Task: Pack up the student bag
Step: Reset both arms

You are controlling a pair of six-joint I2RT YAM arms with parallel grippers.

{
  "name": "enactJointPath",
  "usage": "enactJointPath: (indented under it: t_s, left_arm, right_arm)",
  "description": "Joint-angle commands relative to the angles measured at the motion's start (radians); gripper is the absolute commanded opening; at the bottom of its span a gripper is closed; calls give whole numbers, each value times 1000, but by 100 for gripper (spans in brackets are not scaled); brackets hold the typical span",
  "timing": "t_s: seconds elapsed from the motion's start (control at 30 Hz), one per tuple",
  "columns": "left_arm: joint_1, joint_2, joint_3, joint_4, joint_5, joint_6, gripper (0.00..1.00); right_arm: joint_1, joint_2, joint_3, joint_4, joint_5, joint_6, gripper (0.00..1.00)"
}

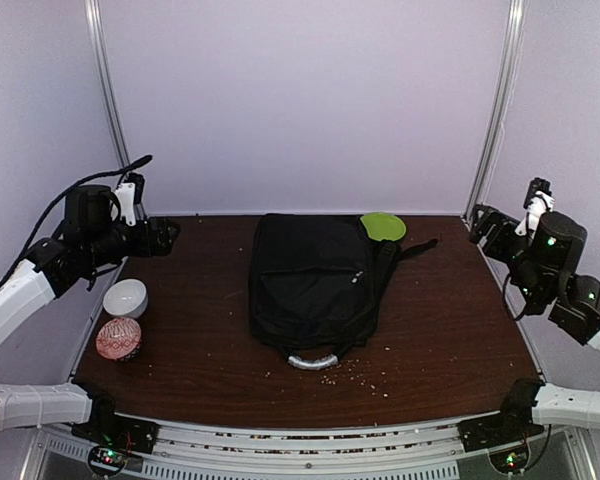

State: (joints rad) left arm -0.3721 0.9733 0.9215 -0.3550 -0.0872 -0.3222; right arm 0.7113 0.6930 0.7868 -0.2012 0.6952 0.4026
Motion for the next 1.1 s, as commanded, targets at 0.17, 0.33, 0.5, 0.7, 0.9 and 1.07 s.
enactJointPath:
  t_s: [0.17,0.33,0.5,0.7,0.9,1.07]
  left_arm:
    - [4,-68,-30,98,-84,63,98]
    - [-11,-81,-34,56,-118,61,98]
    - [-25,-157,-47,116,-87,112,98]
    - [-26,-119,244,35,-120,135,98]
    - [-27,-138,336,-14,-210,67,98]
    - [-26,-229,276,-68,-182,-2,98]
  right_arm:
    - [-53,-28,-114,4,-9,-79,100]
    - [-77,31,-79,-45,-102,-36,100]
    - [-84,74,64,-125,-107,-56,99]
    - [-84,149,424,-127,-88,-127,100]
    - [-84,126,541,-125,-67,-181,100]
    - [-84,29,458,-165,-7,-214,100]
